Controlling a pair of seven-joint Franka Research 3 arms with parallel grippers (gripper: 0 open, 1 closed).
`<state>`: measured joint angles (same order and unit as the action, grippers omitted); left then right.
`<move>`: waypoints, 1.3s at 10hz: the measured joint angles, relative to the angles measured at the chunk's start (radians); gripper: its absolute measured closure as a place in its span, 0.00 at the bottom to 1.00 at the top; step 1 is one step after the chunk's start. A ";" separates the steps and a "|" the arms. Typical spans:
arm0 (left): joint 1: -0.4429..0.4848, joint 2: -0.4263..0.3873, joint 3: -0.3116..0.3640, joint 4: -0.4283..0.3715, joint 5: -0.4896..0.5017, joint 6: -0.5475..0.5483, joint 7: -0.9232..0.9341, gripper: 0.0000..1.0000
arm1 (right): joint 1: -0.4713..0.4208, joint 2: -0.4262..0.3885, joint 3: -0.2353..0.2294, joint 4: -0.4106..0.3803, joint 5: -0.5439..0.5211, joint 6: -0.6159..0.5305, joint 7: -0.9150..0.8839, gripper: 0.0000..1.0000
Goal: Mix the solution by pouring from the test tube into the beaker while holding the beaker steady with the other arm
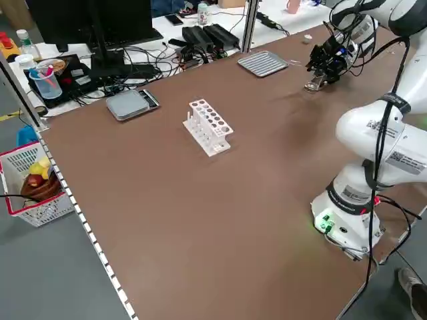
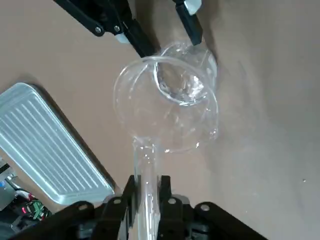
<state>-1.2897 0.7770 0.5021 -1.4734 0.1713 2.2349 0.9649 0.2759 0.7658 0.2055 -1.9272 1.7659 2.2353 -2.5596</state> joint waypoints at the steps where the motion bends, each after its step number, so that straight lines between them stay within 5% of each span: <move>1: 0.000 0.001 0.000 0.004 0.002 -0.008 0.000 0.78 | 0.000 0.000 0.000 0.000 0.000 0.000 0.000 0.45; 8: 0.000 0.006 0.000 0.022 0.003 -0.025 -0.004 0.78 | 0.000 0.000 0.000 0.000 0.000 0.000 0.000 0.45; 13: 0.026 -0.002 0.006 0.045 -0.121 -0.069 -0.007 0.78 | 0.000 0.000 0.000 0.000 0.000 0.000 0.000 0.43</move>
<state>-1.2635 0.7749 0.5083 -1.4283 0.0505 2.1663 0.9578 0.2759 0.7657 0.2057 -1.9271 1.7659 2.2351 -2.5592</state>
